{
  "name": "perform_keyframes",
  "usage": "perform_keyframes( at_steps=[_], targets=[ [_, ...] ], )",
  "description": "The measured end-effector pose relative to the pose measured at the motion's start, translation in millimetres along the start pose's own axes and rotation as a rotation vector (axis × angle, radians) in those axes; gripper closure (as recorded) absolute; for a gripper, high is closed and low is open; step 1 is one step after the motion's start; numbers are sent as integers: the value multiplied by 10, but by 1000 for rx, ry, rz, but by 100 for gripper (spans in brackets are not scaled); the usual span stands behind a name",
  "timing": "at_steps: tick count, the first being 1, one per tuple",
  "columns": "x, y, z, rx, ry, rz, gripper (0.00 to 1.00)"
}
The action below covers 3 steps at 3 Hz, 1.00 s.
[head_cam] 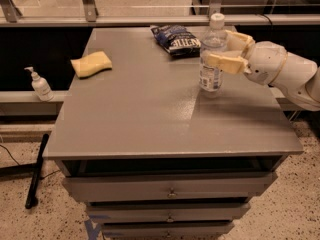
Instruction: Place blue plastic bottle upright
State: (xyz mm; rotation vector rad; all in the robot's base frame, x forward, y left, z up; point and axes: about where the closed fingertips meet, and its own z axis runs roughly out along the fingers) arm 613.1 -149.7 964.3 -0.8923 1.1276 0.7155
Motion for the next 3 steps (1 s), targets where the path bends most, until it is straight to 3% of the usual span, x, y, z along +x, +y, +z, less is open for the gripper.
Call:
perform_keyframes(
  at_steps=[1, 3],
  targets=[
    [-19, -52, -51, 61, 12, 56, 100],
    [-34, -4, -7, 63, 1, 78, 100]
  ],
)
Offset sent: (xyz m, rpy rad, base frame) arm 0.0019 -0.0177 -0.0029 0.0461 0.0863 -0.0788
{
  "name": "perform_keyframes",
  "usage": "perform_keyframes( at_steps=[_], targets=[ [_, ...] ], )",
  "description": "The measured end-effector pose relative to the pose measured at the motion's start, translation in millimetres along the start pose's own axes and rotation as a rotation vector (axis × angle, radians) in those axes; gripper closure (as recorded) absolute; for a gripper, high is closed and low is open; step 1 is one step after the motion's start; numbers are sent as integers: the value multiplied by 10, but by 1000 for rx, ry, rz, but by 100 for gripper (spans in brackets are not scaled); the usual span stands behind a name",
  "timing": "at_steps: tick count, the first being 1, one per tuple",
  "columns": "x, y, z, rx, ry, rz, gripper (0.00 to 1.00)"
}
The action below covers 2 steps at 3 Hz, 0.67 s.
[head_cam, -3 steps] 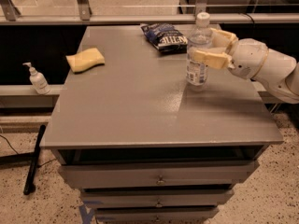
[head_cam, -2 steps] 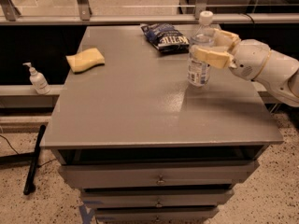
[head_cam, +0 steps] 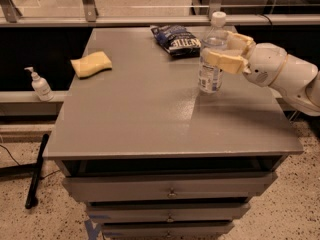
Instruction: Place blue plastic bottle upright
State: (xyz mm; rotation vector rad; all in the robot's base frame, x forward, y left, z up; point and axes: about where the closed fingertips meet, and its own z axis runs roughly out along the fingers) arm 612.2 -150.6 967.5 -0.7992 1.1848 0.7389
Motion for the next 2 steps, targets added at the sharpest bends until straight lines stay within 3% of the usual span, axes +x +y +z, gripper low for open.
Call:
perform_keyframes(
  at_steps=[1, 2],
  targets=[
    [46, 104, -27, 30, -24, 50, 100],
    [118, 157, -48, 23, -16, 49, 100]
  ],
)
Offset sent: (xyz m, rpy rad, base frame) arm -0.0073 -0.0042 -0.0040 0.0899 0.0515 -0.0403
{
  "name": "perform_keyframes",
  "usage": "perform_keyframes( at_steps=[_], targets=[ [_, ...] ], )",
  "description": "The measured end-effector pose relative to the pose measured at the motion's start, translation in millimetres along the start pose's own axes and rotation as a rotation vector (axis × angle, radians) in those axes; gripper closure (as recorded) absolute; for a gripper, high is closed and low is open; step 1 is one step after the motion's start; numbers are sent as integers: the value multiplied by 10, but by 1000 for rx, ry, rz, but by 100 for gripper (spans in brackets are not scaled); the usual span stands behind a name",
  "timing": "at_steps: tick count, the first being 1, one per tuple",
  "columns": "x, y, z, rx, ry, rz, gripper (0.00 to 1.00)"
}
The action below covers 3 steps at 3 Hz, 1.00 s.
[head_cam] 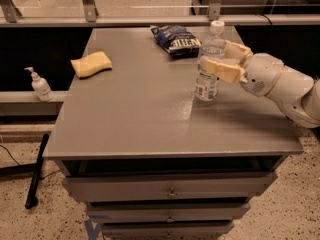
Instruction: Place blue plastic bottle upright
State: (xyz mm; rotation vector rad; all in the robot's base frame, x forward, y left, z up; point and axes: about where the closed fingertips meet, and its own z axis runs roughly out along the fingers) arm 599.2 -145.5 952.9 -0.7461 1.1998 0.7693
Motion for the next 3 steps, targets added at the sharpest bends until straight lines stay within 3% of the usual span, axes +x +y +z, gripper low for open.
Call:
perform_keyframes(
  at_steps=[1, 3],
  targets=[
    [54, 32, -21, -1, 9, 5, 82],
    [94, 71, -45, -2, 6, 5, 35]
  ],
)
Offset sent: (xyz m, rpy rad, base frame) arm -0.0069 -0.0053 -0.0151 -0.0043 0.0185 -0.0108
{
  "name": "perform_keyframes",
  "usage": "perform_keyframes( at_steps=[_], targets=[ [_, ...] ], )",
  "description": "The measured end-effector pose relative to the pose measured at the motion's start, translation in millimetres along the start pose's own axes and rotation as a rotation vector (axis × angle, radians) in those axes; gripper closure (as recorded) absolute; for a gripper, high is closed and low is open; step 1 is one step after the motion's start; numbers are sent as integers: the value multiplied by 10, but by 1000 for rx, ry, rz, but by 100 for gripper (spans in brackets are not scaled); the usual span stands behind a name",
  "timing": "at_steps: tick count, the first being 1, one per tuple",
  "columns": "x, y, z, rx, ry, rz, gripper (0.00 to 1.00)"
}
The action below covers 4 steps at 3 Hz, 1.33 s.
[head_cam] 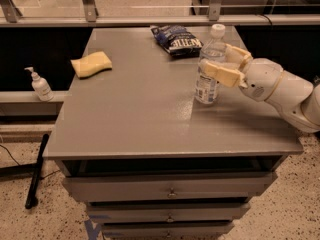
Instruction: Place blue plastic bottle upright
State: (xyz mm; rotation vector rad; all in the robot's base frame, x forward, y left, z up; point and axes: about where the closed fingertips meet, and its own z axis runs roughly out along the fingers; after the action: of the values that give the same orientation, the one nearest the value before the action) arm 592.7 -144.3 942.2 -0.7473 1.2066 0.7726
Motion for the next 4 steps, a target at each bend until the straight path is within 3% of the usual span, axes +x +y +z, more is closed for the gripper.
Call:
perform_keyframes(
  at_steps=[1, 2, 4],
  targets=[
    [1, 9, -8, -2, -4, -2, 13],
    [-8, 16, -31, -1, -7, -4, 0],
    [-95, -45, -226, -1, 50, -32, 0]
  ],
)
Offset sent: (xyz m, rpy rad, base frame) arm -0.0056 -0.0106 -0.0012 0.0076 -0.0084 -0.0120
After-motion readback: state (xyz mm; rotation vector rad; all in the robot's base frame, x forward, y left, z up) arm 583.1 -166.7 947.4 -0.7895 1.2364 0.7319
